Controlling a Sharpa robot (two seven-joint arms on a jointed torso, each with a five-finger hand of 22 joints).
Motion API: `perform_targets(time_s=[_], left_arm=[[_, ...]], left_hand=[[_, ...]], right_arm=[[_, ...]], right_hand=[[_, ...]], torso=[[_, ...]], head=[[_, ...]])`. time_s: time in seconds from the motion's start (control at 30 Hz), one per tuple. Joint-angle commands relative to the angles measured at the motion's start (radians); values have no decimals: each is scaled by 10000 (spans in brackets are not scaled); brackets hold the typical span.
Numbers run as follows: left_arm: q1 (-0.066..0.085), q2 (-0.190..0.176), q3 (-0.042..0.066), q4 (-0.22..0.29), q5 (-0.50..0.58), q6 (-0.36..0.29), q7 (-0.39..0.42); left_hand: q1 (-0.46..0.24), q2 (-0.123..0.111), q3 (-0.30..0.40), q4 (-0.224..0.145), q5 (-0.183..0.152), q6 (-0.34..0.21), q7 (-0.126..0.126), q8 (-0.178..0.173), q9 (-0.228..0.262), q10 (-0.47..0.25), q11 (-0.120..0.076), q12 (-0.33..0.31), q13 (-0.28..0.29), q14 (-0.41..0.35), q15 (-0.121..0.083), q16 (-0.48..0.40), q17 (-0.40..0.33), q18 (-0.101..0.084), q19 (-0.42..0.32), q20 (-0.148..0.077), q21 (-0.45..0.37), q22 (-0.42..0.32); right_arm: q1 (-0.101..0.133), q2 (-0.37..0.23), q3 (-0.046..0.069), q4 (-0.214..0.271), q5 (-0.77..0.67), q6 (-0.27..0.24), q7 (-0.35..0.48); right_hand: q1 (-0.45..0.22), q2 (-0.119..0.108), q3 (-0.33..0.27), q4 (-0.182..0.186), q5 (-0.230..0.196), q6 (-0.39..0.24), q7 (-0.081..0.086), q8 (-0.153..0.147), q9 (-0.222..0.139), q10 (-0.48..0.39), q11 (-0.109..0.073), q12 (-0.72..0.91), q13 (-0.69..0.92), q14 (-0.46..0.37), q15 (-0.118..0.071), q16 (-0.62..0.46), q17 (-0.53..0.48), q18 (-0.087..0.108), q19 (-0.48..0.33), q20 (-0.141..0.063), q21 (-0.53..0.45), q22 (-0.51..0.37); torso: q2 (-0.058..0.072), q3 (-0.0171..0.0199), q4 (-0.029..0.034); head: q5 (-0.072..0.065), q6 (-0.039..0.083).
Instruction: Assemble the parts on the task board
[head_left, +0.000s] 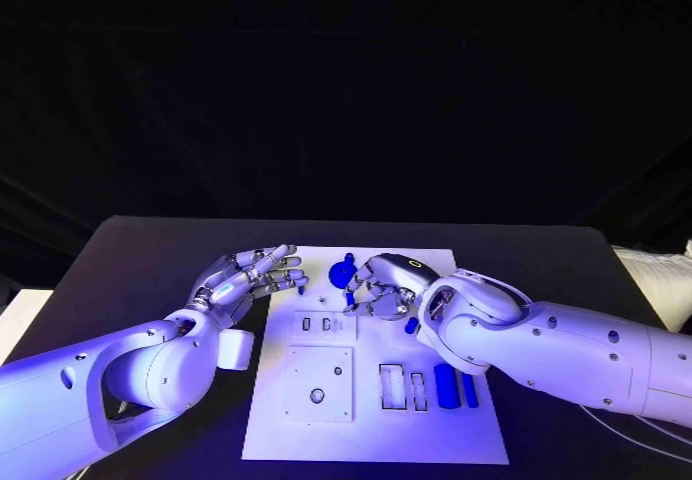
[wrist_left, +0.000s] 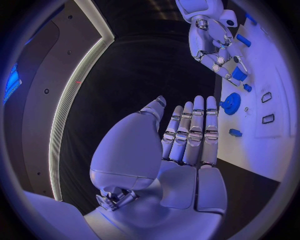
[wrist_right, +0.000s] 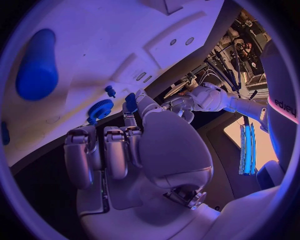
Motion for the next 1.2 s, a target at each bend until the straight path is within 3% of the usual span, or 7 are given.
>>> perform_targets(time_s=[0.03,0.33,0.6,1.2], left_arm=[[0,19,6,-5,29,230,178],[0,18,6,-2,29,239,152],[1,23,6,26,29,237,58],[0,14,5,39,29,200,-29]], left_hand=[[63,5,-6,-65,-35,39,8,-35,6,36,19,-48,-4,58,43,-67,12,133,69,25,-56,-13],[64,3,-5,-70,-36,43,7,-36,6,40,17,-50,-3,61,41,-68,14,133,72,24,-57,-14],[60,-6,-9,-76,-40,40,18,-43,4,36,22,-59,-5,60,42,-74,14,132,72,24,-60,-18],[53,-12,-11,-80,-42,33,28,-54,2,29,29,-71,-7,55,46,-84,14,131,71,25,-65,-22]], right_arm=[[-105,168,-18,-13,-869,264,-364],[-297,532,-38,-109,-1322,455,-435],[-342,744,-43,-267,-1558,543,-491],[-477,810,-52,-348,-2239,653,-788]], right_hand=[[-108,18,-36,26,-2,483,-372,122,1,709,-9,29,2205,1063,-64,62,2628,-142,1047,-75,62,2630],[-145,-6,-55,36,-8,469,-360,109,-3,695,0,-9,2187,1063,-57,62,2628,-142,1047,-71,62,2630],[-197,-45,-82,48,-16,435,-340,81,-13,695,15,-10,2188,1063,-44,62,2628,-142,1047,-63,62,2630],[-333,-256,-188,55,-37,123,-176,-151,-100,577,150,-303,2055,1063,62,62,2628,-135,1032,19,48,2602]], torso=[[-6,-6,3],[1,14,4],[4,7,15],[0,15,5]], head=[[9,-71],[23,-115],[26,-140],[50,-200]])
